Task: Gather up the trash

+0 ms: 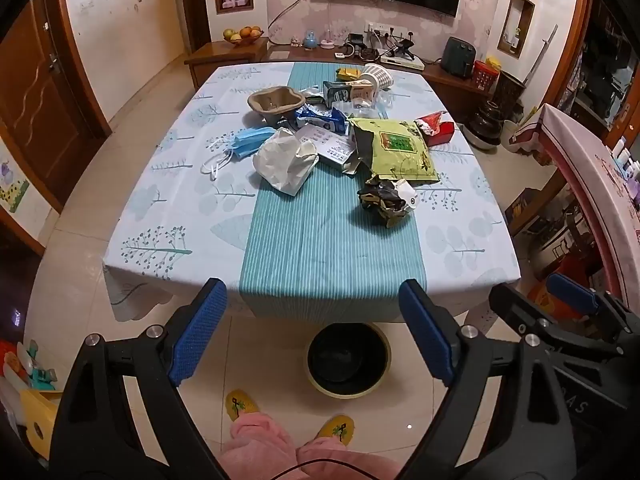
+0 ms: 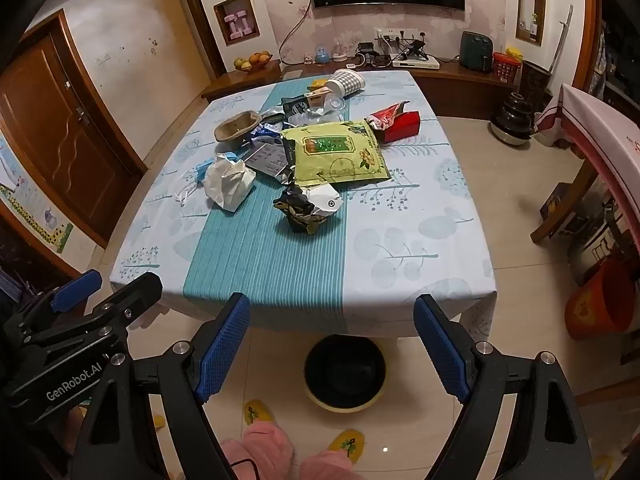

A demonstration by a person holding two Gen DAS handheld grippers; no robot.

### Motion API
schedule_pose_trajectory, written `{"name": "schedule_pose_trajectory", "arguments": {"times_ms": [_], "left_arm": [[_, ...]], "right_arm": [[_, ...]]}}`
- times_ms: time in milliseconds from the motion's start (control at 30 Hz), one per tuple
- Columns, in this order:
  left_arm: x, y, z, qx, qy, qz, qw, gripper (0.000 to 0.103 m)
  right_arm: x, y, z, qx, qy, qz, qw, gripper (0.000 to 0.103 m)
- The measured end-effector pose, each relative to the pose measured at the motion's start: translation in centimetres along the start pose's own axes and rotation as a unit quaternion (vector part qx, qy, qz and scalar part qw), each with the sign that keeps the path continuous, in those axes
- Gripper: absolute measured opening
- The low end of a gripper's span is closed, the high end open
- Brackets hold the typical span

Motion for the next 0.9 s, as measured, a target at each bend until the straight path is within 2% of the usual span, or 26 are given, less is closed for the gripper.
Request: {"name": "schedule_pose_trajectory", "arguments": {"times_ms": [333, 467, 900], "left_arm": [[0.0, 0.1, -0.1, 0.002, -0.004, -0.003, 1.0, 0.086], [-1.1, 0.5, -1.5, 0.001, -0.005, -0.002, 1.0, 0.086], [-0.5, 0.1, -2.2, 0.002, -0.005, -0.002, 1.0, 0.086]], "right_arm": [[0.2, 0.1, -0.1, -0.001, 0.0, 0.0, 1.0, 0.086], [0.2, 0.1, -0.1, 0.0, 0.0, 0.0, 1.0, 0.086], [0.4, -0.3, -0.7, -0.001, -0.001, 0.0, 1.0, 0.086]]}}
Point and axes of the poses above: each gripper's, at about its wrist camera, not at the fingertips, and z roughly the way its jaws point, y to its left, x to its underside, the point moved 6 cm from there along z, roughly the way its jaws point, and after that the axes turned 3 degrees about x, right-handed, at the moved point
